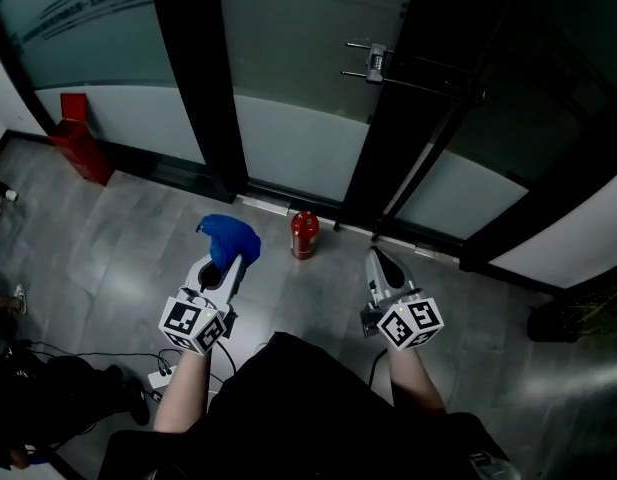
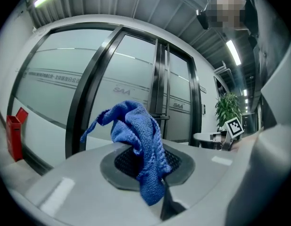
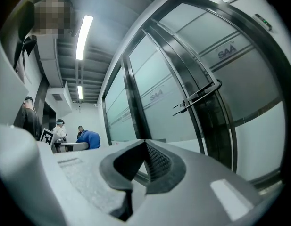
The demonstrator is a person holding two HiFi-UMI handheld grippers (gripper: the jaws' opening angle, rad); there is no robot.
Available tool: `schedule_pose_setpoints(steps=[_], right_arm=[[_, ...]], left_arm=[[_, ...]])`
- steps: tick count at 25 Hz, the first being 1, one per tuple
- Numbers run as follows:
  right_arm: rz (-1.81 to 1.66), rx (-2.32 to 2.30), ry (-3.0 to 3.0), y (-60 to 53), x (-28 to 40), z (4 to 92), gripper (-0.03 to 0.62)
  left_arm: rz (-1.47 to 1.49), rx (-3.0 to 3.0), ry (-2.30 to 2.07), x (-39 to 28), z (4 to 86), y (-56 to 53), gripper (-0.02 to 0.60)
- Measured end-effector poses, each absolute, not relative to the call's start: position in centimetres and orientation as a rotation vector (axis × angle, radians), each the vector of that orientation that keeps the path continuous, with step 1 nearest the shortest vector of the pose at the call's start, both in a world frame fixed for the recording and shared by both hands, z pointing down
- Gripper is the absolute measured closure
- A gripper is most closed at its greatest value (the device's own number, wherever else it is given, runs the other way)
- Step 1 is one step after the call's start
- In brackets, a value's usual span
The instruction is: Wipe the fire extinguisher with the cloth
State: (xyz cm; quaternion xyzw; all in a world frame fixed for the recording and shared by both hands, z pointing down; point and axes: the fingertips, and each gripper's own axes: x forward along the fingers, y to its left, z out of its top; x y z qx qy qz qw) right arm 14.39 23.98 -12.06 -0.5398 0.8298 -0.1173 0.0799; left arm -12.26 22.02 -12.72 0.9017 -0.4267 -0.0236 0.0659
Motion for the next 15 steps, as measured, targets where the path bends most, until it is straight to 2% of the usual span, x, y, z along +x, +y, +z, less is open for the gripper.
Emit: schedule_pose_setpoints(steps=[15], right_arm=[[-0.366,-1.668,2.47,22.7,14.0,-11.2,0.591]], left_arm=[[-0.099,2.746,-1.235,-13.0,-12.1,20.4,0.513]])
